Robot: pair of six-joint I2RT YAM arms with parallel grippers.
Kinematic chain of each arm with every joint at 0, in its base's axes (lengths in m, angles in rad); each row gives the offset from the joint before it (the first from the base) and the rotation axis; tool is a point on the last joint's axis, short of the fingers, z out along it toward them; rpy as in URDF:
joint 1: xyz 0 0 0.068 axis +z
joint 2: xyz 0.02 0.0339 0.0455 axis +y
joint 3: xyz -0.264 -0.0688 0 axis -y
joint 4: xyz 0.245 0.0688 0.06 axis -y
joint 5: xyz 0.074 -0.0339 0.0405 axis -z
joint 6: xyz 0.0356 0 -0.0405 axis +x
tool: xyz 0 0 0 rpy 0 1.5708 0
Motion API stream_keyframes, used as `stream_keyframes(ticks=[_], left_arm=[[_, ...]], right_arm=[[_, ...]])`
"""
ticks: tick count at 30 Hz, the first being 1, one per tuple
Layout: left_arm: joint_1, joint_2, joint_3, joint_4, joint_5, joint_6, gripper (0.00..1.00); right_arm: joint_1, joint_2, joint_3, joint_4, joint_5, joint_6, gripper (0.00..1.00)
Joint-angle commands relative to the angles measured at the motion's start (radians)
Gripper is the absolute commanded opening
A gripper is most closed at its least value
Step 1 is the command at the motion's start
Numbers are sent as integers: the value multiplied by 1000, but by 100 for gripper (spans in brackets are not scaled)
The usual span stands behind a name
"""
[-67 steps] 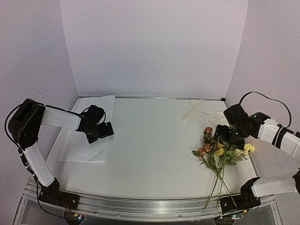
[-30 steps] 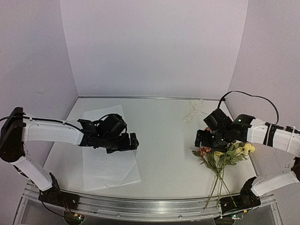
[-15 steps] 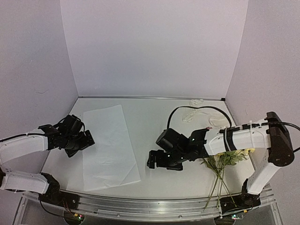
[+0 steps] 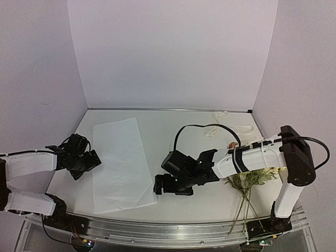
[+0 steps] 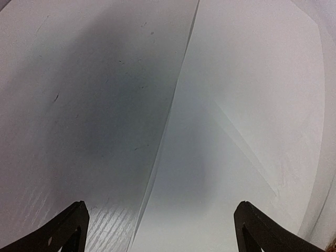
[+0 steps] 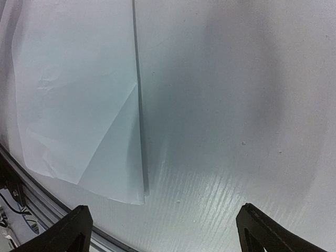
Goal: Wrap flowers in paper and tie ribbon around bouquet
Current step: Move the flattened wrapping paper to the center of the board.
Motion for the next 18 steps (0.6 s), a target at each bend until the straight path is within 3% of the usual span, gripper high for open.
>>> stream_keyframes(ticks=[1,9,18], left_arm=[[46,78,-5,169,82,61,100],[77,205,27,338,180,158,100],[81,434,177,411,307,224,100]], right_arm=[[-1,23,46,14,21,-29,98],[-1,16,31,14,32,-54,98],[-12,-18,-12,12,53,-79,98]])
